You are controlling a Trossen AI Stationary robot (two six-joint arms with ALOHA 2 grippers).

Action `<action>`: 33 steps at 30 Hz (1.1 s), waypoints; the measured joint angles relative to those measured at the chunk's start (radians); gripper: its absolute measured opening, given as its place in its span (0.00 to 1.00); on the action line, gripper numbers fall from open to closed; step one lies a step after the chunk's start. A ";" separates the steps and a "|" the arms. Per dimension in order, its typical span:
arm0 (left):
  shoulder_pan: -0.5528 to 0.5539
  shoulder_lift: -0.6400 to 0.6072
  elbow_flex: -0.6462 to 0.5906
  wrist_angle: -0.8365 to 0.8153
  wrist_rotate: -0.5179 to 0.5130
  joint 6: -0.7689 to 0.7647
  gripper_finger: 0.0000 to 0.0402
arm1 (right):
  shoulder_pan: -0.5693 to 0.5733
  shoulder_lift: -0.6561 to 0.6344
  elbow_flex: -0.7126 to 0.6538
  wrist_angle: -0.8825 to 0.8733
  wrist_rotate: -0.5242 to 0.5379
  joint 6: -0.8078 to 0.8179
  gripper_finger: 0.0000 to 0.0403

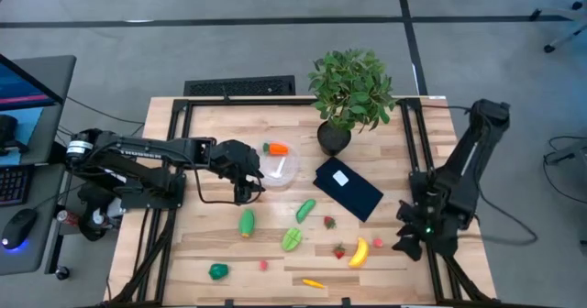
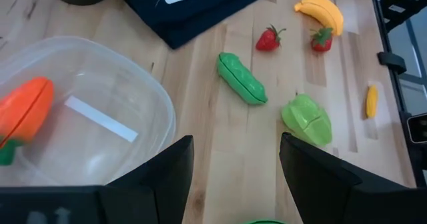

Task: Pick and placing Produce into tupperware
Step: Put the right pink peach into the transparent bin

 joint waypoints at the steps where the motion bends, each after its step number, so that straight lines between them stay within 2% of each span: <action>1: 0.000 0.000 0.000 -0.002 0.000 0.000 0.53 | 0.000 0.043 0.020 -0.010 0.015 0.004 0.72; 9: 0.000 0.000 0.000 -0.003 -0.006 -0.005 0.53 | -0.001 0.352 0.188 -0.064 0.049 0.014 0.72; 16: 0.000 0.000 0.000 0.010 -0.039 0.004 0.53 | -0.013 0.505 0.257 -0.106 0.104 0.018 0.72; 23: 0.000 0.000 0.000 0.009 -0.040 0.003 0.53 | -0.027 0.578 0.259 -0.084 0.087 0.022 0.72; 33: 0.000 0.000 -0.001 0.009 -0.040 -0.004 0.53 | -0.083 0.578 0.259 -0.077 0.088 -0.002 0.72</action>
